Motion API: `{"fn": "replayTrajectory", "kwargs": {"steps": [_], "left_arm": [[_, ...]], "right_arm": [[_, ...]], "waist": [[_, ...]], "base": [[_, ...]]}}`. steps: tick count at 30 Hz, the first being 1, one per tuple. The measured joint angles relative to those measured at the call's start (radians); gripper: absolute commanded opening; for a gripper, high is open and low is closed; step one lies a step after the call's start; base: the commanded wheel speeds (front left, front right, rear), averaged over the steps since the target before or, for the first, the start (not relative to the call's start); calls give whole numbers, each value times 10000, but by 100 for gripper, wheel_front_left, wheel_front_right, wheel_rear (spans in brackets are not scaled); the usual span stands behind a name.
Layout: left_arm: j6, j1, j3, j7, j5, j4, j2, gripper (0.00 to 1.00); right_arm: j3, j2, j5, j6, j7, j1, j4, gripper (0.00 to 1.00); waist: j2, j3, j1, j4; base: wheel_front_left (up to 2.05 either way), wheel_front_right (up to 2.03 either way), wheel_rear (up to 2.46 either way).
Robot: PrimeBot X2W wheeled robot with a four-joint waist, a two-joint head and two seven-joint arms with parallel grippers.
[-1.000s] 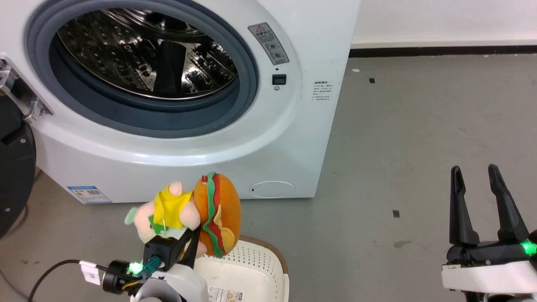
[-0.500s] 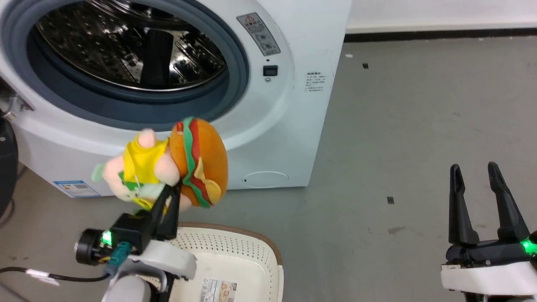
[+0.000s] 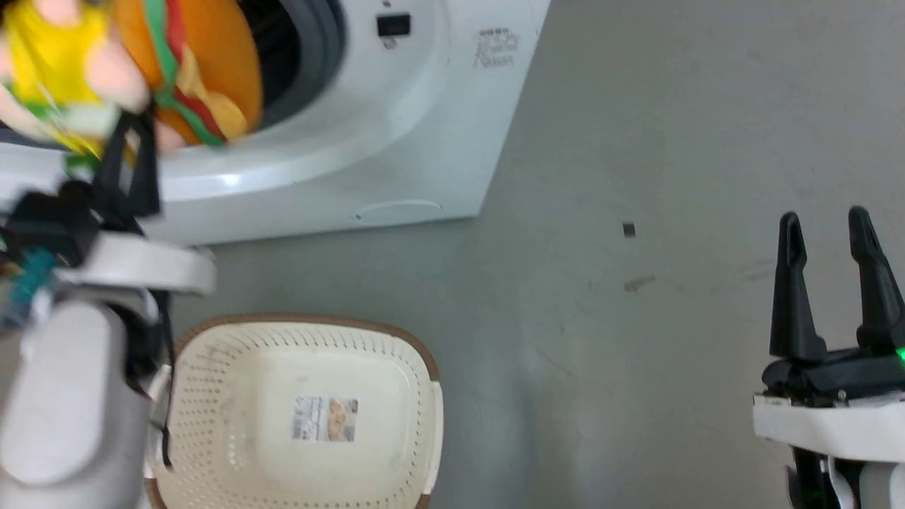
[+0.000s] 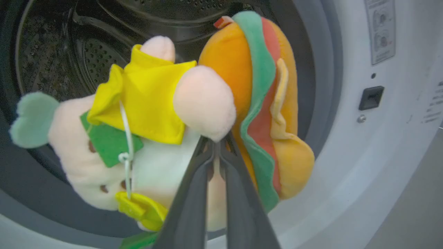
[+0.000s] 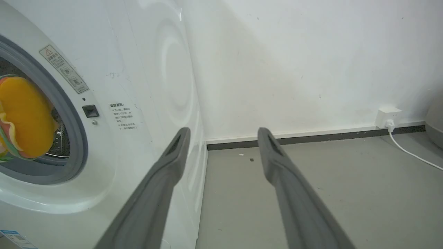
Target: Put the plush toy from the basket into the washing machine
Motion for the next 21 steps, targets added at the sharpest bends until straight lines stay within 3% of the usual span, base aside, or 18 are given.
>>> {"fn": "replayTrajectory", "kwargs": {"steps": [5, 14, 21], "left_arm": [[-249, -2018, 284, 646, 56, 476, 882, 0], [-725, -5662, 201, 1833, -27, 2313, 1835, 0], [-940, -7781, -180, 3382, 184, 4192, 2581, 0]], "right_arm": [[138, 0, 144, 0, 0, -503, -61, 100], [136, 0, 675, 0, 0, -858, -58, 100], [282, 0, 917, 0, 0, -1133, -94, 100]], "waist": [[0, 1111, 1, -371], [0, 2725, 2, -1003], [0, 3442, 2, -1419]], "base": [[0, 0, 0], [0, 0, 0], [0, 0, 0]]}}
